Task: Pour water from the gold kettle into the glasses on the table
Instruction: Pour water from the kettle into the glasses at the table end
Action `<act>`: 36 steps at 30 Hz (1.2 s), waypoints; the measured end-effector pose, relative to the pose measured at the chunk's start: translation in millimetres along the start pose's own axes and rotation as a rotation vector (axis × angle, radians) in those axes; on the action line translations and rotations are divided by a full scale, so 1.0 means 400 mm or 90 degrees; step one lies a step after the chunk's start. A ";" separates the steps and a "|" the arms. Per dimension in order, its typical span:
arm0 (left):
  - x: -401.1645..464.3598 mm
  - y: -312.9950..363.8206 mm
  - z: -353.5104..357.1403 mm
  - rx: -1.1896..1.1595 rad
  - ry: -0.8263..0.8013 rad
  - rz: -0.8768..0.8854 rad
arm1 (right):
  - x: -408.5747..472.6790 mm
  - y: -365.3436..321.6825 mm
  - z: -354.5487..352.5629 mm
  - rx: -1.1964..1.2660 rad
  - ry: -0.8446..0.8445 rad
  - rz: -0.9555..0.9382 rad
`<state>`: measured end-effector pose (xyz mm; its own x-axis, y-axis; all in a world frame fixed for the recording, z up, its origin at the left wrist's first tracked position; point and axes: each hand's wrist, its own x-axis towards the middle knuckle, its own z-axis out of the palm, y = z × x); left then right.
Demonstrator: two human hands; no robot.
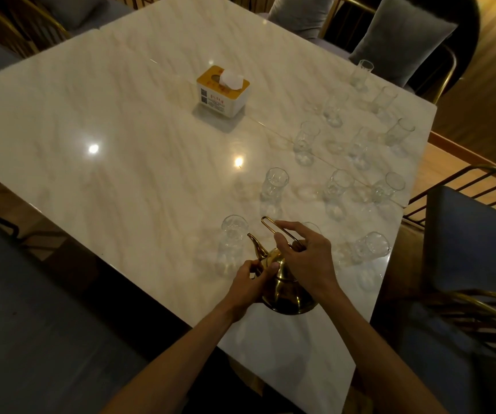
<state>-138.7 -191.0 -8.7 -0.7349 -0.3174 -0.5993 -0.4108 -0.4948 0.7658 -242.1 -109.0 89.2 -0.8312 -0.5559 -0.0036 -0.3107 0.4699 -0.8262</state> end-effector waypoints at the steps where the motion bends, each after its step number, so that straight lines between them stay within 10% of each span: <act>1: 0.000 0.000 0.000 -0.006 -0.001 0.000 | 0.000 -0.001 0.000 -0.001 -0.001 0.000; 36: 0.029 -0.031 -0.012 0.076 0.048 0.041 | -0.024 0.031 -0.005 0.055 0.024 -0.046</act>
<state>-139.4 -192.6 -26.1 -0.7205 -0.4077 -0.5609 -0.4291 -0.3733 0.8225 -239.0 -96.5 79.9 -0.8249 -0.5599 0.0776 -0.3314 0.3679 -0.8688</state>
